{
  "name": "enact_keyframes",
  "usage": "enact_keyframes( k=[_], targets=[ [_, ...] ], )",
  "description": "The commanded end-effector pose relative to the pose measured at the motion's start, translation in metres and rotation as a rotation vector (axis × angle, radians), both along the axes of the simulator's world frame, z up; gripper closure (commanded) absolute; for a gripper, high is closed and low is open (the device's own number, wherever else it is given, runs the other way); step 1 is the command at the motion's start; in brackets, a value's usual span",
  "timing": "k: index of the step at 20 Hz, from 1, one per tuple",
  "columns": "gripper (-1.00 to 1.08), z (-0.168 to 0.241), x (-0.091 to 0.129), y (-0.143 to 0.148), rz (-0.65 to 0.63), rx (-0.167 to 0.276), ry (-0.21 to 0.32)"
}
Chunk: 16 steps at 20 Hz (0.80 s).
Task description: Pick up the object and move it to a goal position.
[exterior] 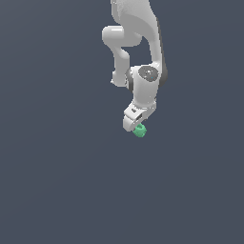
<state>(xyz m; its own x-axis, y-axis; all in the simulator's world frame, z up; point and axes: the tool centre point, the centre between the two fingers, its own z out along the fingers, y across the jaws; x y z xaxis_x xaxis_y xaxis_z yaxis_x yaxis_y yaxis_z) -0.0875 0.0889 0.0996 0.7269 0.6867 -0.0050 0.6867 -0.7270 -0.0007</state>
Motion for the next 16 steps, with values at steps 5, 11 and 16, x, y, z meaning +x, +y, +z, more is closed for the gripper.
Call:
enact_keyframes(
  k=[5, 11, 16],
  targets=[
    [-0.92, -0.002, -0.005, 0.007, 0.048, 0.003, -0.004],
    [-0.92, -0.010, -0.005, 0.007, 0.044, 0.003, -0.003],
    [-0.92, -0.033, -0.006, 0.007, 0.047, 0.003, -0.004]
  ],
)
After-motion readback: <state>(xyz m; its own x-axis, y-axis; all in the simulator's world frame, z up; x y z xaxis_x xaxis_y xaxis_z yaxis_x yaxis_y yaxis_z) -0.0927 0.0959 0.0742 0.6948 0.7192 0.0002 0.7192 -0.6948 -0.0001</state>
